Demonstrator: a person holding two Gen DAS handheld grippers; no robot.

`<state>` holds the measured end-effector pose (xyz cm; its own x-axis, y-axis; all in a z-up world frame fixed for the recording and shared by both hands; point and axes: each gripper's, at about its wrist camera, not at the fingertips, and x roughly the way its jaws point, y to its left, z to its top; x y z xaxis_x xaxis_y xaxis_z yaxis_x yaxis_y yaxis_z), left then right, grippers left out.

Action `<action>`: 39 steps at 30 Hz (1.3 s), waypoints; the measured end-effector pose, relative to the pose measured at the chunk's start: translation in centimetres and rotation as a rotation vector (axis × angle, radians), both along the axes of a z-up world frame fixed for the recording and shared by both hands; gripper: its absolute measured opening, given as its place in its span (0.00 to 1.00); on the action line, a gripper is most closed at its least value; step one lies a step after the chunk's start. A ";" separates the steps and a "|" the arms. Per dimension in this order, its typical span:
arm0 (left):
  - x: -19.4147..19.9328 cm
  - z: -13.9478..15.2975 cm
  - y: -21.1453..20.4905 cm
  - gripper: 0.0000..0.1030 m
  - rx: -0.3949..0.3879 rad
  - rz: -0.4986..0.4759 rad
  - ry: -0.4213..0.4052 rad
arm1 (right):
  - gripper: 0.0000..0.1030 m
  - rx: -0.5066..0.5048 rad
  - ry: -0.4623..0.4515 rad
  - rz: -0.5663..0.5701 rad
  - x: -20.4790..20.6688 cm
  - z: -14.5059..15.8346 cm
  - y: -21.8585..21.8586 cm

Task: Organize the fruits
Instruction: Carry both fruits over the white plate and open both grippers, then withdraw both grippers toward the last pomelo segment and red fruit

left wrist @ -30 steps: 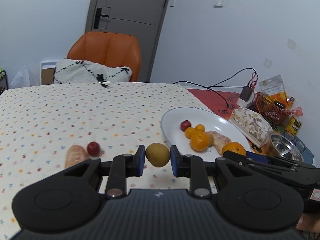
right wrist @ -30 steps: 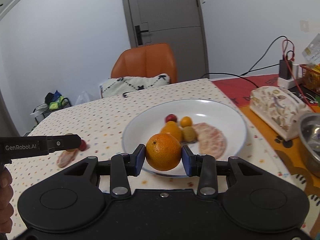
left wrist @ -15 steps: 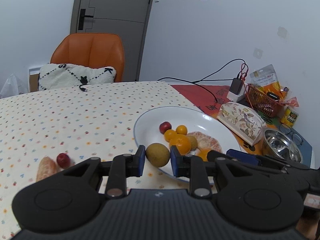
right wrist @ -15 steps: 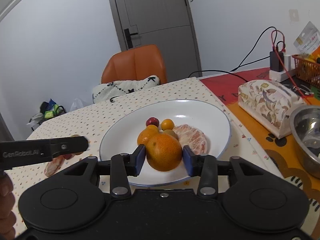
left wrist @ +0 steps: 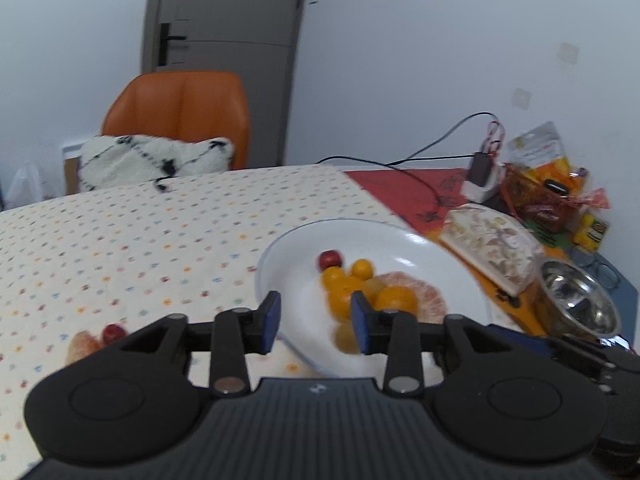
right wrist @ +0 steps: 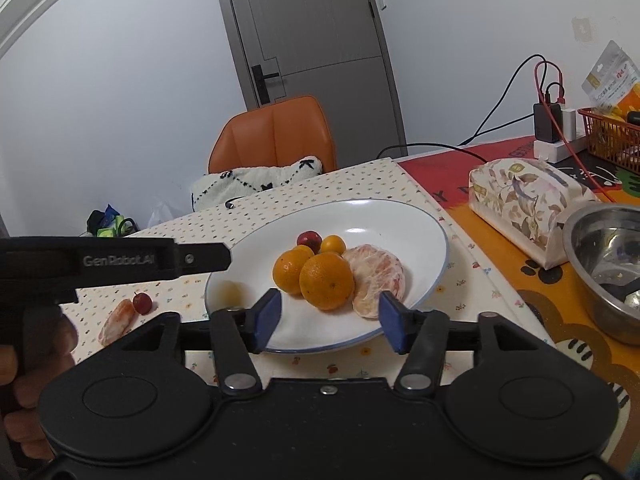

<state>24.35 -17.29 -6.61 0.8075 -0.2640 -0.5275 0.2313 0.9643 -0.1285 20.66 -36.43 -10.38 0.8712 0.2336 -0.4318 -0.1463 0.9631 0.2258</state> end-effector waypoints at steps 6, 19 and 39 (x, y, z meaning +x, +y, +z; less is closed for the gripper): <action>-1.1 0.5 3.1 0.71 -0.022 0.072 -0.011 | 0.55 -0.003 -0.004 0.004 -0.2 0.3 0.3; -4.1 1.1 9.1 0.89 -0.018 0.181 -0.020 | 0.77 -0.002 -0.030 0.030 -1.1 1.3 2.8; -7.3 -0.1 15.3 0.90 -0.027 0.221 0.021 | 0.98 -0.022 -0.040 0.151 -1.8 2.1 9.2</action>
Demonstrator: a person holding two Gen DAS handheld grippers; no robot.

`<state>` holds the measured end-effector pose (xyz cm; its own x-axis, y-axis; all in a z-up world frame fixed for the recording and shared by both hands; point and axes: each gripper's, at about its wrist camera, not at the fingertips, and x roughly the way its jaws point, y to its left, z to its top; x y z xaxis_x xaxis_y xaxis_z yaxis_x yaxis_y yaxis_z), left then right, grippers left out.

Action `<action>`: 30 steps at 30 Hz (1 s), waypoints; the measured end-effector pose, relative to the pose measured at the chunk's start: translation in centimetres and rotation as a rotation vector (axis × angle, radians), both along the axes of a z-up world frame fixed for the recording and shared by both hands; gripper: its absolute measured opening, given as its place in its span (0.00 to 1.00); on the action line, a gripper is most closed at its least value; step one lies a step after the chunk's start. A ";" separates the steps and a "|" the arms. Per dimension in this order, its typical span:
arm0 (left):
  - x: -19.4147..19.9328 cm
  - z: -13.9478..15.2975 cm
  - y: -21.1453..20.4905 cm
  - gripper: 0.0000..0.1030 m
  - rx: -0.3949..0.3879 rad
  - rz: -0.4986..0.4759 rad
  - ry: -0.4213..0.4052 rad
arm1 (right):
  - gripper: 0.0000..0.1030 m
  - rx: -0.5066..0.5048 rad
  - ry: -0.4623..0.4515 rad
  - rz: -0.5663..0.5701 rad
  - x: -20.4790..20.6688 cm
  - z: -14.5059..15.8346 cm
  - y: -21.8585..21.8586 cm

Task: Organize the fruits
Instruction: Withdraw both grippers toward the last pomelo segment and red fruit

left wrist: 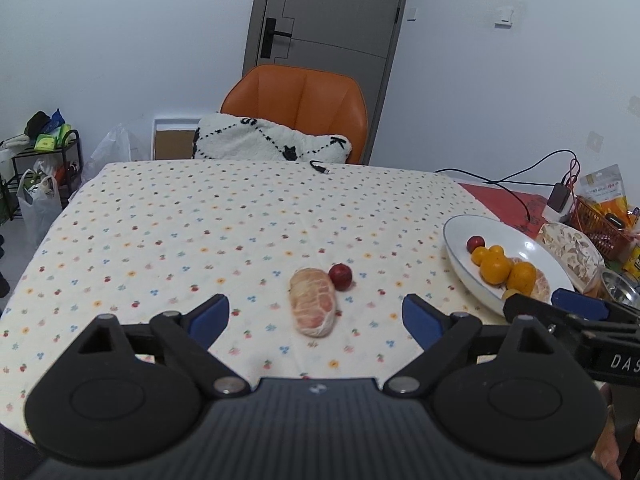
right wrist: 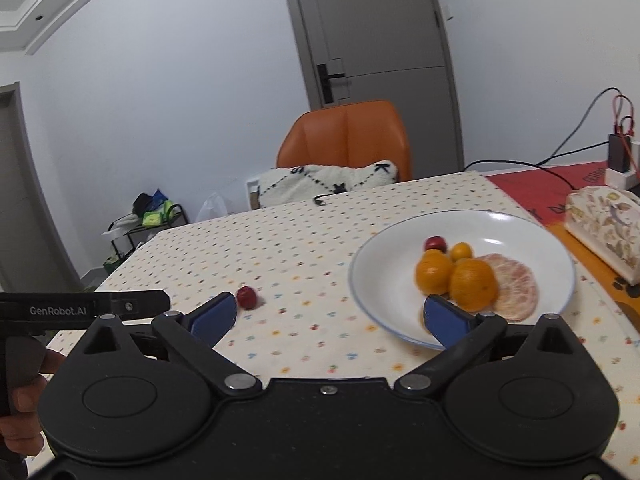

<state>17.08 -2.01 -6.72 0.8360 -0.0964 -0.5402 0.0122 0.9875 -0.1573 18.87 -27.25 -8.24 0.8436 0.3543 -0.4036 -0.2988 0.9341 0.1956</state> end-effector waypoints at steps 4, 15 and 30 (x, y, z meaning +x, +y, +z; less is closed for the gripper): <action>-0.1 -0.4 0.8 0.90 -0.003 0.003 0.017 | 0.98 -0.019 0.017 0.037 0.0 0.0 1.4; 0.6 -1.6 1.9 0.89 0.000 -0.007 0.077 | 1.00 -0.050 0.091 0.120 0.7 -0.7 3.9; 4.1 -3.5 0.6 0.63 -0.025 -0.034 0.103 | 0.98 0.055 0.167 0.141 2.5 -1.5 2.6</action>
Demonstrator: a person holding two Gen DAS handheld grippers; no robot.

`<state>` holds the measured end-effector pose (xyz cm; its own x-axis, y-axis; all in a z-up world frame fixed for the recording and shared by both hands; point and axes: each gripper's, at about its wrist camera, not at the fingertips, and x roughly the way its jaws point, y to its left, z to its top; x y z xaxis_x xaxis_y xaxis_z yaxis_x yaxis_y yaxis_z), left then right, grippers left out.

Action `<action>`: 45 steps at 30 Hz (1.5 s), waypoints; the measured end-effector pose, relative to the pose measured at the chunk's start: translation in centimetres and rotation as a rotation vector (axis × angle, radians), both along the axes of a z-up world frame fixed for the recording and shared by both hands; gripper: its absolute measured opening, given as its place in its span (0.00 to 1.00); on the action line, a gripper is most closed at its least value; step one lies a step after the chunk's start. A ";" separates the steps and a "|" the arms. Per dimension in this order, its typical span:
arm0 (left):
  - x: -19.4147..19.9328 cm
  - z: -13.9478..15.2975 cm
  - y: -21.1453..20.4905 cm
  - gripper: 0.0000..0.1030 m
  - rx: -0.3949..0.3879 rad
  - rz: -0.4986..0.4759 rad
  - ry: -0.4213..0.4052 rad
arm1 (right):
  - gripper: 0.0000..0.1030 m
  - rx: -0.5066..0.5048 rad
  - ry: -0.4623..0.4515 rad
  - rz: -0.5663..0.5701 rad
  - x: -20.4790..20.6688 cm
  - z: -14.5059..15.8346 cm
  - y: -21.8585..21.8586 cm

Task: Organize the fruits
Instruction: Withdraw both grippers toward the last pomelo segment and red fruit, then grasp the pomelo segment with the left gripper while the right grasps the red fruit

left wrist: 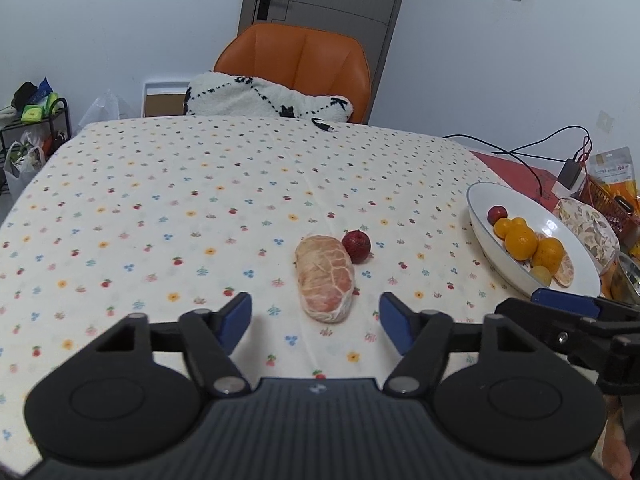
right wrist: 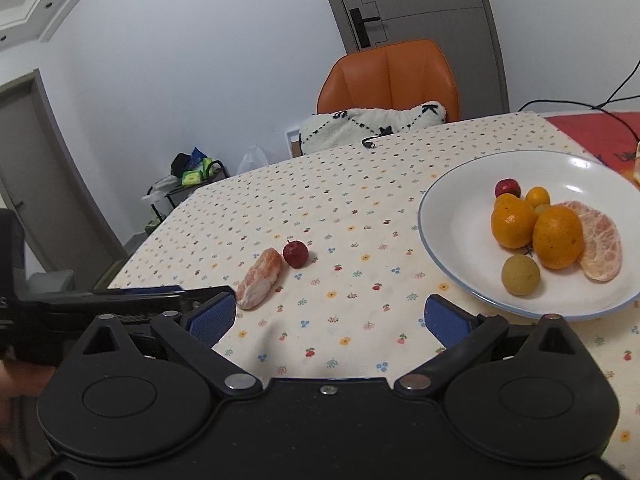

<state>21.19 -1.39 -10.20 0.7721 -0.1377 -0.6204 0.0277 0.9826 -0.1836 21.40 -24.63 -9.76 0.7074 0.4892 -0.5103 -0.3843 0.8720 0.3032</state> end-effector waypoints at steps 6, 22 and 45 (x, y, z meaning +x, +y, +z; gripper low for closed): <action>1.6 -0.5 -0.7 0.54 0.002 -0.012 0.017 | 0.87 0.008 0.009 0.014 1.1 -0.1 0.2; 4.0 -1.2 -0.6 0.33 0.011 -0.012 0.016 | 0.80 -0.016 0.029 0.026 3.7 -0.6 1.8; 1.7 -0.6 5.4 0.32 -0.054 0.084 0.027 | 0.58 -0.116 0.019 0.075 6.7 -1.3 7.3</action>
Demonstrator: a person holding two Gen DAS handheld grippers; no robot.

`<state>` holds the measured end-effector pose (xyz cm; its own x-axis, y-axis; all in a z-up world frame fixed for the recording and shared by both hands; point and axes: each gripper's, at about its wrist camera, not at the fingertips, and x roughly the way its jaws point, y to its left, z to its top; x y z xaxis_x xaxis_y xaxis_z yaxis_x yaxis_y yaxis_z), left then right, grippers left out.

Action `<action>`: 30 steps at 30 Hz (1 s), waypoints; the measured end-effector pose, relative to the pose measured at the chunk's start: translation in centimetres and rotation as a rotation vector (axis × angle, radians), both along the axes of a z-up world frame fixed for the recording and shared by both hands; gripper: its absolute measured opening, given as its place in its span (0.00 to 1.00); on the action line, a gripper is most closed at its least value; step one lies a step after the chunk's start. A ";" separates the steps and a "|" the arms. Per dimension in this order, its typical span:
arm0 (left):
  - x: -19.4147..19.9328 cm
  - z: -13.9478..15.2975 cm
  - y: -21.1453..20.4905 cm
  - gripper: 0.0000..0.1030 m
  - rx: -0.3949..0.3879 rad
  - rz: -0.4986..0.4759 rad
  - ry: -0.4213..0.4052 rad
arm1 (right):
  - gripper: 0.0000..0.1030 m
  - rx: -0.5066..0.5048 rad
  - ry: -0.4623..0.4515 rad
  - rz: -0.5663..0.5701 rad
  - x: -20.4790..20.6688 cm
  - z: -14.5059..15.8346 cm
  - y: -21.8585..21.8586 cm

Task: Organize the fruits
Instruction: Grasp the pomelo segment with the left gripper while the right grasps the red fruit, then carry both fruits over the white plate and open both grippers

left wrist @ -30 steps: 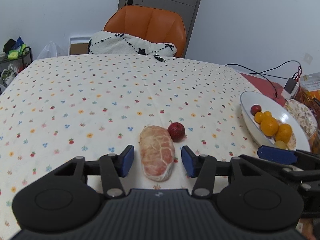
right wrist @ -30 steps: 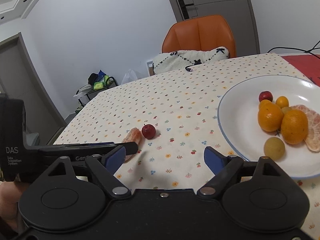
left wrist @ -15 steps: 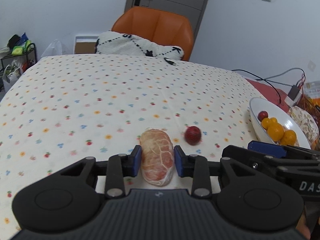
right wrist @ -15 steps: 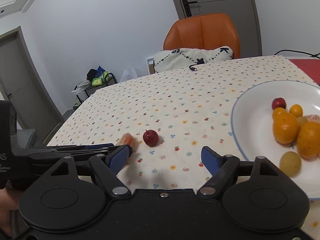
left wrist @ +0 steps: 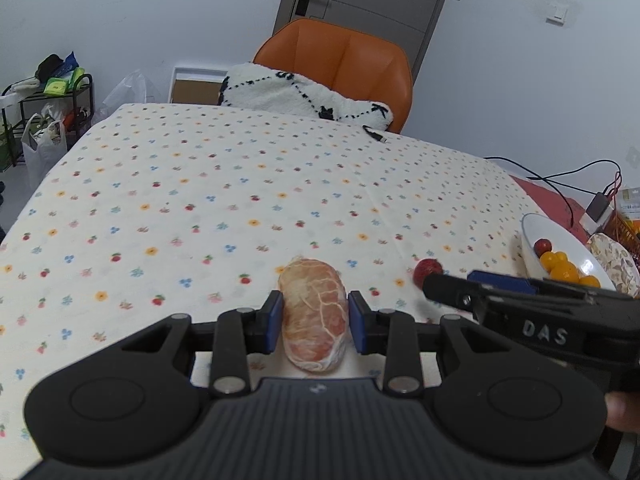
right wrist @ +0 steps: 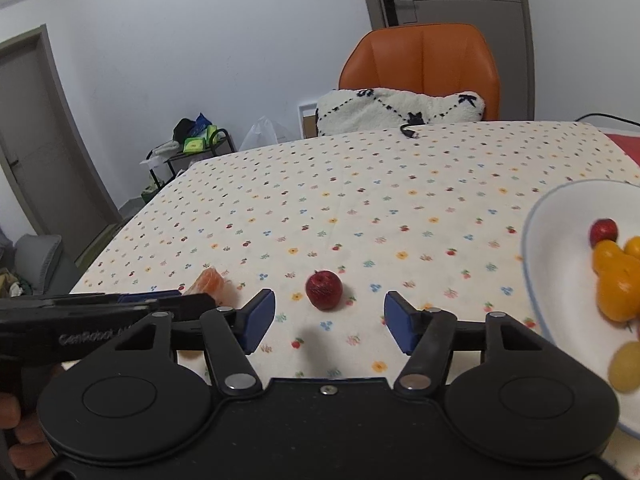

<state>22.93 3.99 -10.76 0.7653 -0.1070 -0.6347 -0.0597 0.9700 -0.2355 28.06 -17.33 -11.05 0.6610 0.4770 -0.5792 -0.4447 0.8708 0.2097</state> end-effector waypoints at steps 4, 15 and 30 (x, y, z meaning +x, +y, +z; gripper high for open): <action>-0.2 -0.1 0.4 0.33 0.009 -0.001 0.009 | 0.52 -0.035 -0.017 0.004 0.3 0.0 1.0; 0.0 -0.3 -0.9 0.37 0.100 -0.015 0.007 | 0.21 -0.088 -0.028 -0.005 0.9 -0.8 2.4; -1.5 2.5 -3.0 0.32 0.075 -0.048 -0.062 | 0.21 -0.018 -0.101 -0.030 -2.8 1.8 -1.2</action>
<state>21.46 0.95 -8.21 0.7986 -0.0986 -0.5938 -0.0003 0.9864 -0.1641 25.21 -18.52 -9.22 0.7302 0.4461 -0.5176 -0.4365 0.8873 0.1489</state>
